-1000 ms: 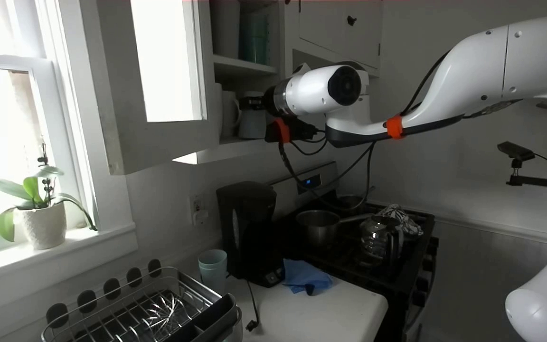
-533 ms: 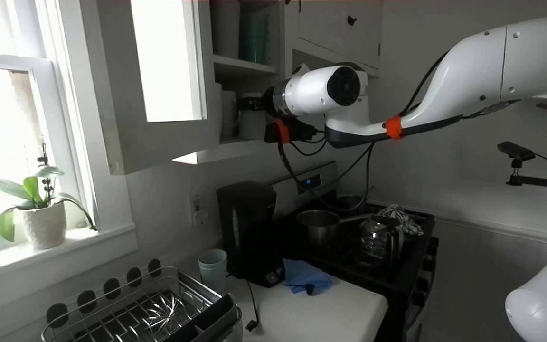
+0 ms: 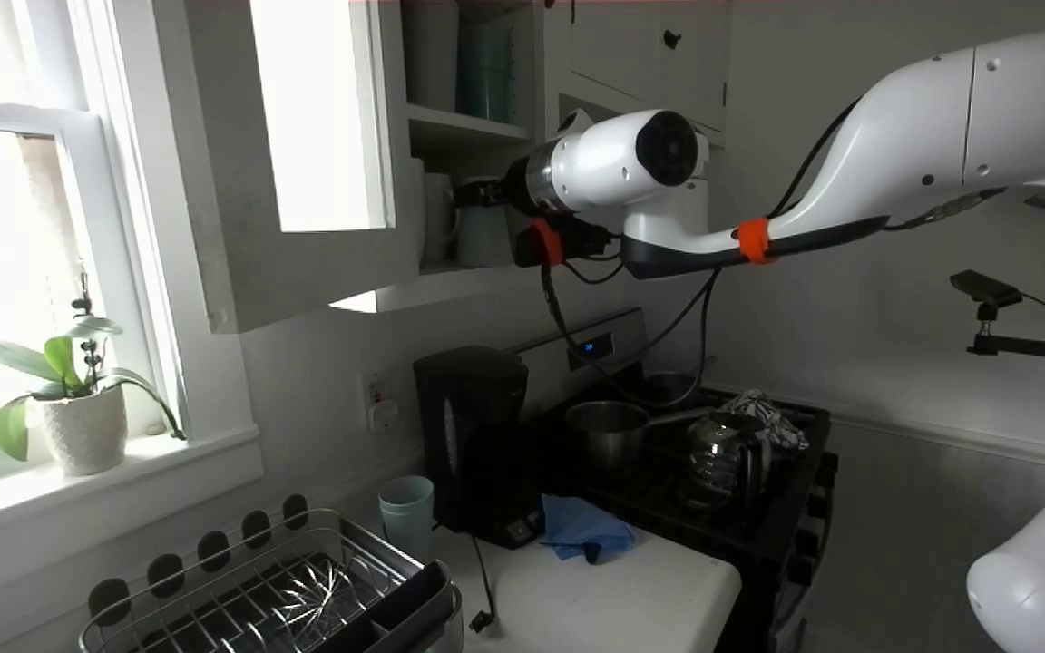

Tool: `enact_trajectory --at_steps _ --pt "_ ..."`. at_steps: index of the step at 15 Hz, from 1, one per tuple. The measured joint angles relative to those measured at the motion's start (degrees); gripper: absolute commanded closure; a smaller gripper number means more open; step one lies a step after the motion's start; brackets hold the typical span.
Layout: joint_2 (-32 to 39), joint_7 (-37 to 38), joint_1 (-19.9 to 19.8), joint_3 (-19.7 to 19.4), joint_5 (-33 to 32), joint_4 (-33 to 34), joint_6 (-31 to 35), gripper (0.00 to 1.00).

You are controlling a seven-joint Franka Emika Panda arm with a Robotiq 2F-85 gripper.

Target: Turn the cup close to the edge upside down, then put it in the cabinet

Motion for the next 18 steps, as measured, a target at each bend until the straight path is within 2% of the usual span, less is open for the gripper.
enact_trajectory --at_steps 5,8,12,16,18 --pt "-2.1 -11.7 3.4 -4.0 9.9 -1.9 0.4 0.00" --pt "-3.3 -23.2 8.7 -8.0 20.9 -4.8 -1.4 0.00" --pt "-5.6 -36.4 16.9 -13.4 33.7 -6.8 -8.0 0.00" --pt "-9.3 -45.4 24.0 -19.0 41.1 -6.9 -14.9 0.00" --pt "-11.2 -49.7 26.2 -20.8 44.3 -6.9 -19.3 0.00"
